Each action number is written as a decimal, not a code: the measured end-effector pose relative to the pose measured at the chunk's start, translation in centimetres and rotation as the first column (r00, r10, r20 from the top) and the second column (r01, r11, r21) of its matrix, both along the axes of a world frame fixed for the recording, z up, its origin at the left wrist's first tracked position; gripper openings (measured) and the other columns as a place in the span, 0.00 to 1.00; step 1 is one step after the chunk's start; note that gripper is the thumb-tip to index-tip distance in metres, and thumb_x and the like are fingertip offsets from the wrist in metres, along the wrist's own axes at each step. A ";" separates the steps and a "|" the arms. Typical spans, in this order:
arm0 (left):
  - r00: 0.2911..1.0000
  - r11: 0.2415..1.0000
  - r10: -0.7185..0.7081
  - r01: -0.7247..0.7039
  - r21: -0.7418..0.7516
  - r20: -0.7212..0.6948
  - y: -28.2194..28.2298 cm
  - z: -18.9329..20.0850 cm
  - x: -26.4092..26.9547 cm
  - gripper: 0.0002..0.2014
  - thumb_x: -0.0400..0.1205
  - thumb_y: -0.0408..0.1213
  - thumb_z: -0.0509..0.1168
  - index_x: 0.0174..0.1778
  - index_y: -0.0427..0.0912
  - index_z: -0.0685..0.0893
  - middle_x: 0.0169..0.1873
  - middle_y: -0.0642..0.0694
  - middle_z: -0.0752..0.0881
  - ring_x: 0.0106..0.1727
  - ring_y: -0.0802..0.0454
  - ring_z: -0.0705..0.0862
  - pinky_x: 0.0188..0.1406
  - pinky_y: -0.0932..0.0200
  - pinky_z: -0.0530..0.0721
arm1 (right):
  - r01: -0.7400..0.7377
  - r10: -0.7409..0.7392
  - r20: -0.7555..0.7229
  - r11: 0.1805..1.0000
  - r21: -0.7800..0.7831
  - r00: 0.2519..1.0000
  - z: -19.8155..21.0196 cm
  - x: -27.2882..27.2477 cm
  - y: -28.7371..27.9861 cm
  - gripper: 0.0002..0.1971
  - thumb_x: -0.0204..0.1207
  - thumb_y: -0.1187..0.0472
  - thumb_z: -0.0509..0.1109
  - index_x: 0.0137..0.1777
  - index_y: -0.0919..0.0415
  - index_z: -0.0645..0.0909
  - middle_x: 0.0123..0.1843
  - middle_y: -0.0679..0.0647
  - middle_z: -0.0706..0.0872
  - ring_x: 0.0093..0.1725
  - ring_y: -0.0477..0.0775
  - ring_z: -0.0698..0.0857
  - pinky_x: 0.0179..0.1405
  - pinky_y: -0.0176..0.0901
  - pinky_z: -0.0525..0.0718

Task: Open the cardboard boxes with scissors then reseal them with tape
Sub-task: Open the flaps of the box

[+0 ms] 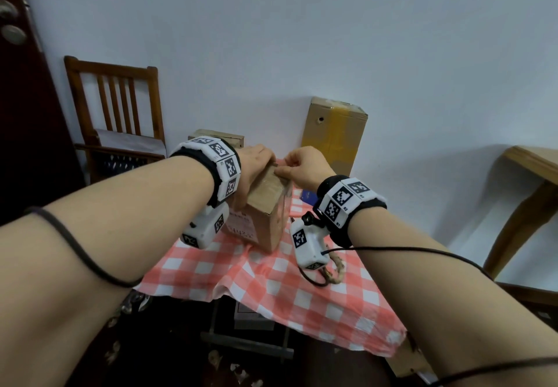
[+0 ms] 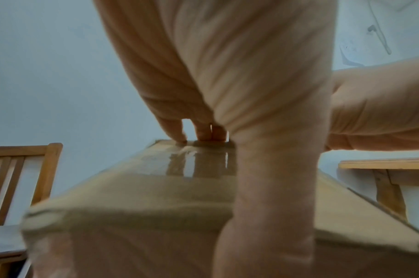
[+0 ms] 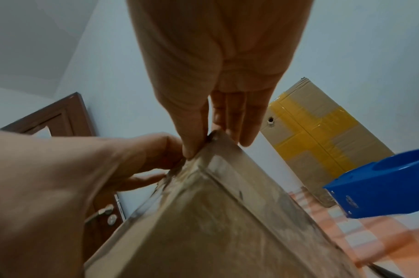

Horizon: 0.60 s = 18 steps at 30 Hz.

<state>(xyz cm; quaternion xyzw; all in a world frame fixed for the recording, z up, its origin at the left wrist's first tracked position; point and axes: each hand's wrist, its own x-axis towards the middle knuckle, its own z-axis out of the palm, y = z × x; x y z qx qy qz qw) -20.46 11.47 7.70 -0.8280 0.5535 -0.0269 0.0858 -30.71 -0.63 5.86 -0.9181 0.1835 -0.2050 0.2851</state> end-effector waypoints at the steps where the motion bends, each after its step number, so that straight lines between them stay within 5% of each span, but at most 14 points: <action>1: 1.000 1.000 0.006 -0.006 0.005 -0.008 0.0 -0.2 0.1 0.57 0.48 0.43 0.86 0.72 0.43 0.62 0.62 0.46 0.71 0.64 0.46 0.75 0.64 0.47 0.79 | 0.002 -0.003 -0.014 0.999 -0.040 1.000 -0.3 0.0 0.2 0.12 0.77 0.57 0.72 0.47 0.69 0.84 0.44 0.61 0.88 0.44 0.57 0.85 0.47 0.51 0.83; 6: 0.998 0.999 0.036 -0.036 0.010 -0.057 0.3 -0.1 0.5 0.58 0.51 0.41 0.86 0.75 0.41 0.61 0.65 0.44 0.70 0.66 0.46 0.74 0.65 0.47 0.79 | -0.043 0.042 -0.049 0.999 -0.022 0.998 -0.1 0.3 0.4 0.12 0.74 0.59 0.75 0.46 0.70 0.86 0.46 0.63 0.89 0.42 0.53 0.84 0.49 0.50 0.84; 12: 0.997 0.999 0.043 -0.043 -0.002 -0.071 0.2 -0.1 0.6 0.58 0.51 0.41 0.86 0.75 0.42 0.62 0.64 0.44 0.71 0.65 0.45 0.75 0.64 0.45 0.79 | -0.004 -0.011 -0.100 0.990 -0.144 0.995 0.1 1.3 0.6 0.12 0.75 0.60 0.72 0.48 0.71 0.84 0.46 0.64 0.88 0.48 0.61 0.86 0.48 0.51 0.84; 18: 0.997 0.999 0.031 -0.032 -0.015 -0.063 0.0 -0.2 0.6 0.57 0.52 0.41 0.86 0.75 0.41 0.63 0.65 0.44 0.71 0.67 0.46 0.74 0.66 0.46 0.78 | 0.063 -0.064 0.024 0.996 0.062 0.998 -0.8 1.2 0.2 0.07 0.70 0.62 0.78 0.37 0.65 0.84 0.40 0.56 0.88 0.44 0.55 0.86 0.53 0.53 0.86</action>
